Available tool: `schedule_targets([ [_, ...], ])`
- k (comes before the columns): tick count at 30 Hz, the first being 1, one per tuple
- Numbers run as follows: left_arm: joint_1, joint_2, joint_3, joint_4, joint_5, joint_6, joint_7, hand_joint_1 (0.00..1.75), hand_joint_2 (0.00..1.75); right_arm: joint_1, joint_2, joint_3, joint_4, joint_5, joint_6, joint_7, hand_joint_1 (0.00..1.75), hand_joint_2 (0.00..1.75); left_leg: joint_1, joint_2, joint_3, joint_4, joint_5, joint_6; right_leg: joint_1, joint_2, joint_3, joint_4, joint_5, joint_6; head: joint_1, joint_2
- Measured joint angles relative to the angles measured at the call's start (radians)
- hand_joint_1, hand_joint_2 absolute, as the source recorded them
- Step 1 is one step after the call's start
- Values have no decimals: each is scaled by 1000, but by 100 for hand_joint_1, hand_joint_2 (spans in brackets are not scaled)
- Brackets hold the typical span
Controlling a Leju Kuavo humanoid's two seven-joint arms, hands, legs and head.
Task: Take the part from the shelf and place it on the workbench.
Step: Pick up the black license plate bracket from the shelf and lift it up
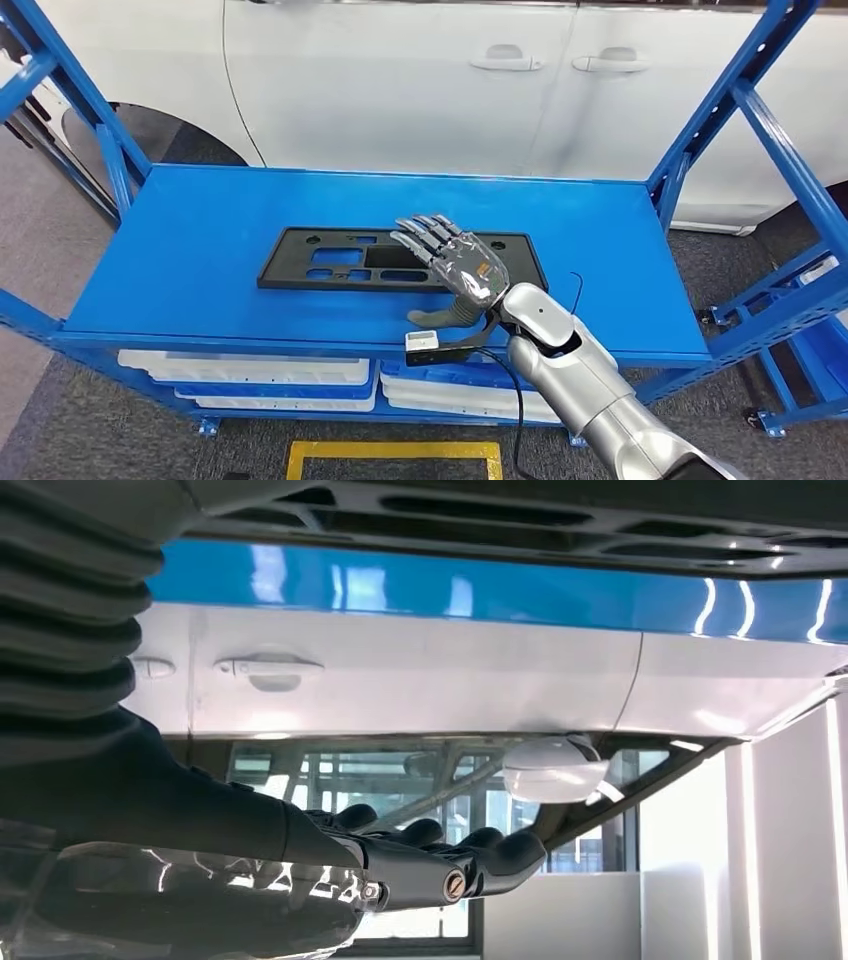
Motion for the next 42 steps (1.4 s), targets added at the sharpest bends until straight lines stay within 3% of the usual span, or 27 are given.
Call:
schedule_targets([
  [2, 0, 0, 0, 0, 1, 0, -1, 0, 0, 1, 0, 0, 2, 9, -2, 6, 0, 175, -1, 0, 0, 0, -1, 5, -1, 0, -69, 137, -58, 6, 0, 0],
  [3, 1, 0, 0, 0, 2, 0, -1, 0, 0, 3, 0, 1, 3, 17, -2, 11, 0, 175, -2, 1, 0, 0, -2, 5, -1, 0, -100, 192, -73, 7, 0, 0],
  [4, 1, 0, 0, 0, 2, 0, -1, 0, 0, 3, -1, 2, 4, 29, -2, 18, 0, 175, -2, 0, 1, 0, -2, 6, -1, 0, -115, 213, -67, 7, 0, 0],
  [5, 1, 0, 0, 0, 3, 0, -1, 0, 0, 3, -1, 3, 5, 44, -1, 27, 0, 175, -3, -1, 3, 0, -3, 6, -1, 0, -110, 193, -43, 4, 0, 0],
  [7, 1, 0, 0, 0, 5, 0, -2, 0, 0, -4, -3, 8, 8, 79, 0, 48, 0, 175, -4, -2, 7, 0, -5, 4, 2, 0, -53, 58, 34, -10, 0, 0],
  [9, 0, -2, 0, 0, 6, 0, -3, 0, 0, -12, -4, 16, 12, 113, -1, 67, 0, 175, -7, -2, 7, 0, -7, -2, 10, -1, -3, -55, 75, -23, 0, 0],
  [11, 0, -2, 0, 0, 6, 0, -3, 0, 0, -16, -5, 26, 21, 149, -9, 86, 0, 175, -8, -1, 7, -1, -7, -12, 16, -1, 5, -79, 76, -28, 0, 0],
  [14, 0, -3, 0, 0, 6, 0, -3, 0, 0, -19, -7, 46, 41, 201, -30, 118, 0, 175, -8, 0, 2, 17, -23, -27, 8, -2, 13, -93, 84, -41, 0, 0],
  [15, 0, -2, 0, 0, 6, 0, -3, 0, 0, -20, -7, 55, 48, 217, -36, 128, 0, 175, -8, 1, -14, 54, -46, -30, 4, -2, 16, -99, 87, -46, 0, 0],
  [17, 1, -2, 0, 0, 6, 0, -4, 0, 0, -22, -7, 71, 64, 248, -46, 146, 0, 175, -7, 1, -71, 179, -110, -37, 4, -3, 18, -100, 86, -51, 0, 0],
  [18, 2, -2, 0, 0, 6, 0, -4, 0, 0, -21, -7, 80, 72, 263, -50, 155, 0, 175, -7, 1, -99, 237, -132, -39, 5, -3, 18, -99, 85, -52, 0, 0],
  [19, 3, -2, 0, 0, 6, 0, -4, 0, 0, -21, -7, 87, 81, 277, -52, 162, 0, 175, -6, 1, -114, 267, -135, -41, 5, -3, 17, -98, 85, -52, 0, 0],
  [20, 4, -2, 0, 0, 5, -1, -4, 0, 0, -21, -7, 93, 88, 290, -55, 168, 0, 175, -6, 1, -110, 257, -119, -42, 5, -2, 18, -97, 84, -51, 0, 0],
  [21, 4, -1, 0, 0, 5, -1, -4, 0, 0, -21, -8, 98, 94, 301, -56, 172, 0, 175, -5, 1, -88, 210, -87, -42, 5, -2, 19, -94, 82, -50, 0, 0],
  [23, 2, 0, 0, 0, 4, -1, -4, 0, 0, -23, -8, 106, 104, 317, -58, 176, 0, 175, -5, 2, -22, 76, -27, -37, 6, 0, 18, -86, 76, -43, 0, 0],
  [25, 1, 0, 0, 0, 3, -1, -3, 0, 0, -25, -10, 112, 113, 323, -60, 177, 0, 175, -8, 1, 11, 6, -11, -27, 10, 0, 15, -80, 72, -34, 0, 0],
  [29, 1, 1, 0, 0, 3, -1, -2, 0, 0, -30, -14, 121, 125, 324, -60, 175, 0, 175, -7, 0, 13, -6, -7, -3, 7, 0, 6, -62, 58, -14, 0, 0],
  [30, 0, 1, 0, 0, 4, -1, -2, 0, 0, -33, -15, 122, 128, 323, -59, 173, 0, 175, -5, 0, 14, -9, -5, 2, 5, 0, -9, -29, 37, -8, 0, 0],
  [33, 0, 1, 0, 0, 4, -1, -3, 0, 0, -38, -17, 126, 142, 320, -50, 169, 0, 175, -5, 1, 14, -10, -4, 8, -1, 0, -100, 157, -44, 5, 0, 0],
  [34, 0, 1, 0, 0, 4, -1, -3, 0, 0, -38, -17, 127, 147, 319, -45, 170, 0, 175, -5, 1, 15, -10, -4, 8, -3, 0, -121, 196, -51, 7, 0, 0],
  [35, 1, 1, 1, 0, 5, -1, -3, 0, 0, -39, -17, 129, 153, 320, -41, 175, 0, 175, -5, 0, 15, -10, -5, 7, -4, 0, -125, 197, -38, 7, 0, 0],
  [37, 0, 1, 1, 0, 6, -1, -3, 0, 0, -48, -16, 132, 163, 327, -36, 195, 0, 175, -5, -2, 17, -9, -6, 5, -6, 0, -76, 86, 32, 1, 0, 0],
  [39, -1, 1, 1, 0, 6, 0, -3, 0, 0, -61, -11, 135, 175, 339, -37, 220, 0, 175, -7, -2, 18, -8, -9, -1, -2, 0, -17, -42, 81, -9, 0, 0],
  [42, -2, 0, 1, 0, 4, 0, -3, 0, 0, -77, 2, 139, 201, 354, -37, 249, 0, 175, -9, -2, 19, -10, -10, -17, 6, 1, -1, -82, 86, -22, 0, 0],
])
